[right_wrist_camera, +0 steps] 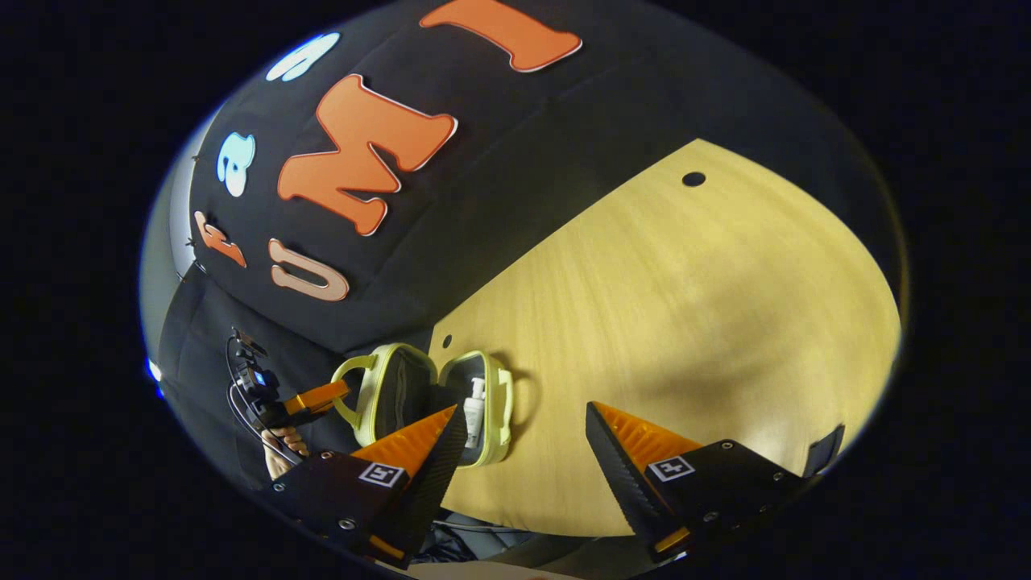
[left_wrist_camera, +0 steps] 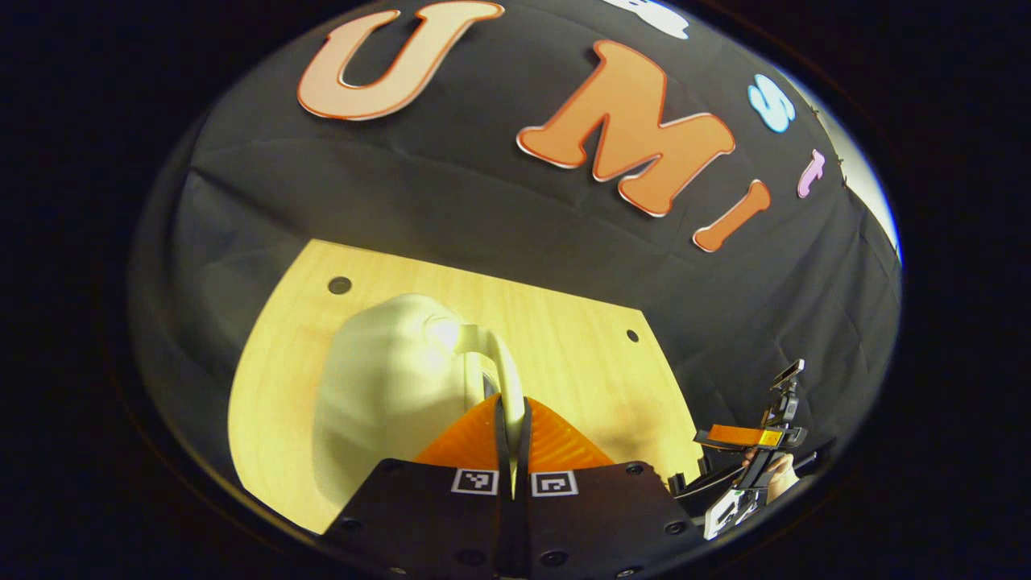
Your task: First open the suitcase, pack the skin care products into it, and then close the suitcase.
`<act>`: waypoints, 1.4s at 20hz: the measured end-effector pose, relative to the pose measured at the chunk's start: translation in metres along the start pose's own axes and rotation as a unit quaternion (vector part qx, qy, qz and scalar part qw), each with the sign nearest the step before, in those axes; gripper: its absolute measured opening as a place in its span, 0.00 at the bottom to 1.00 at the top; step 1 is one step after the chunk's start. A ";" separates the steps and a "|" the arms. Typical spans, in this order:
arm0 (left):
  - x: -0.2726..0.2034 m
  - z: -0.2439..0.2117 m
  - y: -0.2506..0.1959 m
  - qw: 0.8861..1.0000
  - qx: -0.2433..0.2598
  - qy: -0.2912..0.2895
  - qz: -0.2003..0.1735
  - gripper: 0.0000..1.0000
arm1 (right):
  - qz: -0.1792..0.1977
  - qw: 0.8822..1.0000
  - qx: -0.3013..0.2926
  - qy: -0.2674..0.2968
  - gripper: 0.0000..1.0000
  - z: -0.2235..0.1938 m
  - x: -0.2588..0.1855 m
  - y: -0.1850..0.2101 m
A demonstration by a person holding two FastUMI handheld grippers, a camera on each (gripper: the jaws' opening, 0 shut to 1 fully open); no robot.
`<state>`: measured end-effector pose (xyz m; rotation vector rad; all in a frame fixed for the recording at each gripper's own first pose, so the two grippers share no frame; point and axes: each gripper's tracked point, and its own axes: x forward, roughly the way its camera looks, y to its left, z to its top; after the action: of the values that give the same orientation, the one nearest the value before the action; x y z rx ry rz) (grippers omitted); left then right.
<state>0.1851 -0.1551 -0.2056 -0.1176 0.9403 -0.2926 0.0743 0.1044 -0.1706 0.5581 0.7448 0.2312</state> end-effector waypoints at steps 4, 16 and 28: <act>0.049 -0.032 -0.020 0.999 -0.001 0.039 -0.012 0.01 | -0.064 0.991 -0.096 -0.069 0.94 0.037 -0.030 -0.027; 0.129 -0.107 -0.013 0.992 -0.020 0.127 0.009 0.01 | -0.143 0.953 -0.208 -0.165 0.95 0.071 -0.097 -0.064; 0.117 -0.067 0.013 0.990 0.044 0.071 0.117 0.07 | -0.110 0.929 -0.277 -0.218 0.94 0.113 -0.086 -0.017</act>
<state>0.1978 -0.1754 -0.3388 0.0966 1.0705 -0.1262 0.0913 0.0124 -0.0630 -0.0228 0.2777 0.0930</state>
